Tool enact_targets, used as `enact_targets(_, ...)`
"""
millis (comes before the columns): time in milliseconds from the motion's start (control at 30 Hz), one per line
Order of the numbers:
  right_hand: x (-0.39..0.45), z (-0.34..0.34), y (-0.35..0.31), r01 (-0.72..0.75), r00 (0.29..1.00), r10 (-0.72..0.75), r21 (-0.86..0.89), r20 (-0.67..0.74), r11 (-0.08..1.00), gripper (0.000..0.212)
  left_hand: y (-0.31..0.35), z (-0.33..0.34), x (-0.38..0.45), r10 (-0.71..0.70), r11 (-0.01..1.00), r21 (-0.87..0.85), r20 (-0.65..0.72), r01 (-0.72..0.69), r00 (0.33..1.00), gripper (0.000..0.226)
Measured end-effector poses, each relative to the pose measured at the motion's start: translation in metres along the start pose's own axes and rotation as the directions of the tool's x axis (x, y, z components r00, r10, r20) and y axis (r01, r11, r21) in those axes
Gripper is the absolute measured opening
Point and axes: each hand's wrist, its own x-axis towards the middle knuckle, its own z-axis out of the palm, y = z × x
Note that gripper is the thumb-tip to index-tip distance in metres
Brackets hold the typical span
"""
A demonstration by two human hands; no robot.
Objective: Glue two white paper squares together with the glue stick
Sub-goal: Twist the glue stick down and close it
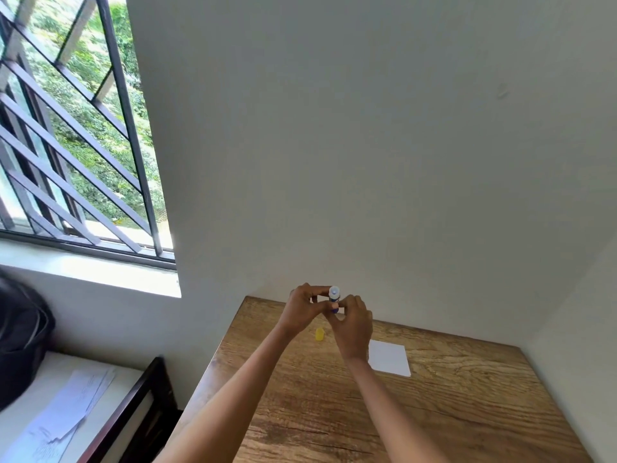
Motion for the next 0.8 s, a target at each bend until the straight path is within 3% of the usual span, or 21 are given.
enact_targets(233, -0.006, -0.004, 0.012, -0.026, 0.96, -0.044, 0.246, 0.278, 0.969, 0.017, 0.0, -0.001, -0.008, -0.029, 0.998, -0.06, -0.055, 0.025, 0.998, 0.025)
enact_targets(467, -0.016, 0.012, -0.002, -0.065, 0.994, 0.051, 0.146, 0.098, 0.987, 0.019, -0.004, -0.006, -0.016, -0.073, 0.997, -0.002, -0.062, 0.073, 0.995, 0.026)
enact_targets(567, -0.019, 0.02, 0.002, -0.091, 0.986, 0.059, 0.197, 0.158, 0.976, 0.018, -0.012, -0.009, -0.017, -0.091, 0.996, -0.011, -0.054, 0.091, 0.994, 0.024)
enact_targets(700, -0.023, 0.023, 0.016, -0.004, 0.953, -0.046, 0.164, 0.3, 0.986, 0.019, -0.025, -0.012, -0.014, -0.109, 0.994, 0.02, -0.041, 0.11, 0.993, 0.022)
enact_targets(800, -0.017, 0.027, 0.015, 0.004, 0.972, -0.026, 0.092, 0.232, 0.996, 0.017, -0.028, -0.012, -0.009, -0.104, 0.993, 0.049, 0.0, 0.104, 0.995, 0.025)
